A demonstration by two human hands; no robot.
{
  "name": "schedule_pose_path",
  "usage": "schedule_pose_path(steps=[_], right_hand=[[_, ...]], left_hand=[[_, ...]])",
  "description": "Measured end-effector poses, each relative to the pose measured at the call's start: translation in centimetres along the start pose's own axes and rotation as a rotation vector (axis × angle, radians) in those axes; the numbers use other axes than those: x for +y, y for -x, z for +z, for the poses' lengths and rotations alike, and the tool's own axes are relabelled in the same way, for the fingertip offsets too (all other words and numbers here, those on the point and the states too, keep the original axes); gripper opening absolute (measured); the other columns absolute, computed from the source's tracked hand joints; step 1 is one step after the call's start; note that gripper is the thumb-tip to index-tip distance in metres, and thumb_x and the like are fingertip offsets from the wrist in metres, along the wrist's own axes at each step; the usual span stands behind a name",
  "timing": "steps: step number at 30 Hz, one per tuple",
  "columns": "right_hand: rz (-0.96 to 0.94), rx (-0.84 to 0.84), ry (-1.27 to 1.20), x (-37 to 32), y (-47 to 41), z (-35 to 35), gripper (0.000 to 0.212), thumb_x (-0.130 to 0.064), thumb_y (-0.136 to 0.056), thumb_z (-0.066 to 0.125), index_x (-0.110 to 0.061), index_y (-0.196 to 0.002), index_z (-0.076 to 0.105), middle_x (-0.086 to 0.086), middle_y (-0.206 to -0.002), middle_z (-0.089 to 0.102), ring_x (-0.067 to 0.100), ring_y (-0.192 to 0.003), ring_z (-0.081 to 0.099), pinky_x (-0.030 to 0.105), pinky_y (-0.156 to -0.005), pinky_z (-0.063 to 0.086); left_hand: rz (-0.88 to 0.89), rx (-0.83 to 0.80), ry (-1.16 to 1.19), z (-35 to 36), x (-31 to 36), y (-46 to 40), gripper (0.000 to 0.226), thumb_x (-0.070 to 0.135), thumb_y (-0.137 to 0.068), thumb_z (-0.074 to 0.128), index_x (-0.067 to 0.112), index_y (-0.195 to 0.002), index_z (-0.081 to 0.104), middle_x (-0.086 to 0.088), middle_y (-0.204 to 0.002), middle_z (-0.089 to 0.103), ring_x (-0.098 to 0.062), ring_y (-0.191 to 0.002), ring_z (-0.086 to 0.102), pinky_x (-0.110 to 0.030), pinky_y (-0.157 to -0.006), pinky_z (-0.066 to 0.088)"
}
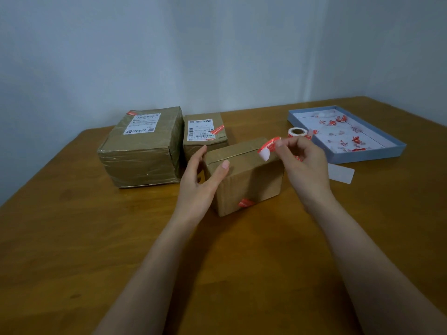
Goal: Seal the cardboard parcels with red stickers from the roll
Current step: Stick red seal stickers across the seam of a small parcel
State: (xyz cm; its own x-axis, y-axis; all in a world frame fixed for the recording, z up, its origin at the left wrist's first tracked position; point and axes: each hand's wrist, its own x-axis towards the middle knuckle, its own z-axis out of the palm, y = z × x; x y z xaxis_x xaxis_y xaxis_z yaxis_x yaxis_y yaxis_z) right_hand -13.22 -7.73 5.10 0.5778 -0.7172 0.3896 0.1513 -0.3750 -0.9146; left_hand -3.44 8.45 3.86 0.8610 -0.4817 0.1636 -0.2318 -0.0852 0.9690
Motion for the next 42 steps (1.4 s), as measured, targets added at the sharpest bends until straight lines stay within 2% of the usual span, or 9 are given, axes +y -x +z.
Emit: schedule_pose_path(steps=[6, 10, 13, 17, 23, 26, 30, 36, 42], right_hand=[[0.111, 0.021, -0.063, -0.1, 0.1, 0.3, 0.017, -0.029, -0.088, 0.066, -0.015, -0.078, 0.066, -0.009, -0.094, 0.068, 0.004, -0.098, 0.058, 0.021, -0.077, 0.041], [0.106, 0.010, -0.088, -0.6, 0.4, 0.4, 0.017, -0.026, -0.087, 0.067, -0.014, -0.076, 0.064, -0.012, -0.098, 0.065, 0.000, -0.096, 0.058, 0.016, -0.077, 0.043], [0.084, 0.030, -0.088, -0.4, 0.5, 0.4, 0.018, -0.026, -0.086, 0.069, -0.014, -0.074, 0.064, -0.011, -0.099, 0.065, 0.002, -0.100, 0.059, 0.031, -0.092, 0.049], [0.061, 0.069, -0.093, -0.6, 0.4, 0.1, 0.018, -0.027, -0.084, 0.070, -0.016, -0.072, 0.064, -0.012, -0.101, 0.065, 0.004, -0.105, 0.058, 0.043, -0.099, 0.047], [-0.051, 0.110, -0.037, -0.7, 0.4, -0.1, 0.017, -0.027, -0.085, 0.069, -0.022, -0.070, 0.061, -0.015, -0.100, 0.064, 0.005, -0.107, 0.056, 0.046, -0.096, 0.049], [-0.066, 0.122, -0.035, -0.6, 0.3, -0.1, 0.017, -0.027, -0.085, 0.069, -0.022, -0.070, 0.061, -0.012, -0.099, 0.065, 0.007, -0.108, 0.057, 0.047, -0.096, 0.048], [-0.056, 0.114, -0.052, -0.3, 0.1, -0.2, 0.016, -0.031, -0.084, 0.069, -0.023, -0.072, 0.062, -0.009, -0.100, 0.066, 0.007, -0.108, 0.058, 0.045, -0.098, 0.048], [-0.077, 0.107, -0.046, -0.3, 0.2, 0.0, 0.014, -0.028, -0.085, 0.069, -0.019, -0.076, 0.064, -0.009, -0.099, 0.066, 0.004, -0.106, 0.057, 0.041, -0.097, 0.049], [-0.099, 0.096, -0.063, -0.1, 0.2, 0.1, 0.014, -0.028, -0.086, 0.069, -0.023, -0.074, 0.063, -0.006, -0.099, 0.066, 0.009, -0.105, 0.059, 0.045, -0.094, 0.051]], left_hand=[[0.029, 0.005, -0.007, -0.3, 0.0, -0.4, 0.051, 0.027, -0.092, 0.062, 0.038, -0.139, 0.045, 0.005, -0.139, 0.046, -0.016, -0.129, 0.044, -0.041, -0.105, 0.045], [0.038, -0.042, -0.033, -0.5, 0.5, -0.5, 0.042, 0.019, -0.095, 0.057, 0.031, -0.135, 0.052, 0.005, -0.135, 0.047, -0.012, -0.122, 0.047, -0.024, -0.087, 0.050], [0.057, -0.021, -0.054, -0.5, 0.6, -0.9, 0.039, 0.019, -0.094, 0.059, 0.031, -0.131, 0.055, 0.004, -0.135, 0.049, -0.011, -0.124, 0.047, -0.018, -0.085, 0.046], [0.235, 0.096, -0.187, -0.3, 2.3, -0.9, 0.021, 0.047, -0.079, 0.066, 0.037, -0.097, 0.064, 0.008, -0.127, 0.049, -0.010, -0.129, 0.039, -0.018, -0.098, 0.035], [0.294, -0.021, -0.419, 1.3, 5.7, -1.0, 0.046, 0.074, -0.057, 0.066, 0.029, -0.062, 0.061, 0.016, -0.130, 0.040, -0.006, -0.135, 0.023, -0.042, -0.112, 0.025], [0.286, -0.054, -0.498, 2.1, 6.2, -1.2, 0.032, 0.054, -0.068, 0.079, 0.029, -0.061, 0.060, 0.010, -0.138, 0.039, -0.008, -0.135, 0.020, -0.046, -0.112, 0.025], [0.289, -0.038, -0.461, 2.2, 5.8, -1.6, 0.019, 0.037, -0.078, 0.075, 0.029, -0.066, 0.062, 0.006, -0.139, 0.040, -0.015, -0.137, 0.022, -0.050, -0.112, 0.025], [0.278, -0.046, -0.413, 2.0, 5.8, -1.4, 0.033, 0.060, -0.067, 0.073, 0.028, -0.065, 0.061, 0.008, -0.135, 0.041, -0.012, -0.137, 0.024, -0.049, -0.112, 0.027], [0.309, -0.014, -0.385, 2.1, 5.2, -1.3, 0.015, 0.038, -0.078, 0.075, 0.029, -0.073, 0.064, 0.007, -0.134, 0.043, -0.010, -0.135, 0.027, -0.044, -0.111, 0.028]])
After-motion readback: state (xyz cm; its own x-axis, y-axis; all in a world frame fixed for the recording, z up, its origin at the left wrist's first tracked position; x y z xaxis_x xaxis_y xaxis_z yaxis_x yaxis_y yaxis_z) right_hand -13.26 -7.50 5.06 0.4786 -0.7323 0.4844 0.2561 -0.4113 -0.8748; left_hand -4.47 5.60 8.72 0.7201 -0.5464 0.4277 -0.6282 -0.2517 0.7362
